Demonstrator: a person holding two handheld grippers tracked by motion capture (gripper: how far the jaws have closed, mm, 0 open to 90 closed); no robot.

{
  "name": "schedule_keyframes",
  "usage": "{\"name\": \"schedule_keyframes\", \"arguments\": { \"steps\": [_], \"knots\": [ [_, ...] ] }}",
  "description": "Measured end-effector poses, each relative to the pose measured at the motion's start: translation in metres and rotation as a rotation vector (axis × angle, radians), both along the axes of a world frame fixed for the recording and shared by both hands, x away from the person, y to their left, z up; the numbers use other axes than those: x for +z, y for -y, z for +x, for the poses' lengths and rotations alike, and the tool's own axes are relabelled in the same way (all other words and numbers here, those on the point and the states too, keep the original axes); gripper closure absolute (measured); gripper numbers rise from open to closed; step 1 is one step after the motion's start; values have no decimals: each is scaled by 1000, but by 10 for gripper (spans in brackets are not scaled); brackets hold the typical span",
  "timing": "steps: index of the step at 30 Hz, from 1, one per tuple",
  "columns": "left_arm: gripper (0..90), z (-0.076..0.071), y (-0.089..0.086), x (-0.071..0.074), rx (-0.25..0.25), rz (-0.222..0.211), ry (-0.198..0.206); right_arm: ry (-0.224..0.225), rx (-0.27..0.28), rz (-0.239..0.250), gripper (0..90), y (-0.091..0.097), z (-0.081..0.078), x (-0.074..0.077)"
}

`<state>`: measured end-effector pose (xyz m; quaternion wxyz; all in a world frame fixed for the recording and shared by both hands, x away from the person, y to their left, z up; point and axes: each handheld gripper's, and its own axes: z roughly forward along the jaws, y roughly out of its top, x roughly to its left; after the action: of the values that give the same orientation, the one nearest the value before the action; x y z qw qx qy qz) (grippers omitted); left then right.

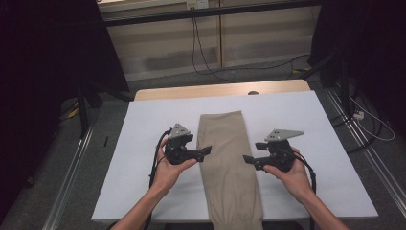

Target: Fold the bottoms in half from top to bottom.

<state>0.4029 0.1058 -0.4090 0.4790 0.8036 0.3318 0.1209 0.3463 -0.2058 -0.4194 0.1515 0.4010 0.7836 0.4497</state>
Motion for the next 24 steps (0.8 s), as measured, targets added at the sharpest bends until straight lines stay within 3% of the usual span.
{"name": "schedule_keyframes", "arguments": {
  "steps": [3, 6, 10, 16, 17, 20, 24],
  "knots": [
    [154, 21, 1, -1, 24, 40, 12, 11, -21, 0, 291, -2, 23, -2],
    [159, 42, 1, -4, 57, -6, 3, 12, -32, 9, 296, -3, 45, 0],
    [150, 71, 3, -5, 92, 28, -16, 5, -61, 9, 294, -4, 75, 3],
    [123, 105, 3, -11, 129, 28, -33, -3, -103, -5, 274, -4, 121, 2],
    [133, 110, 3, -11, 135, 28, -35, 1, -116, -29, 286, -4, 131, 0],
    [214, 124, 6, -17, 141, 34, -42, -15, -138, -42, 362, -5, 153, -4],
    [288, 137, 11, -27, 141, 45, -74, -58, -184, -63, 406, -4, 178, -16]
  ]
}}
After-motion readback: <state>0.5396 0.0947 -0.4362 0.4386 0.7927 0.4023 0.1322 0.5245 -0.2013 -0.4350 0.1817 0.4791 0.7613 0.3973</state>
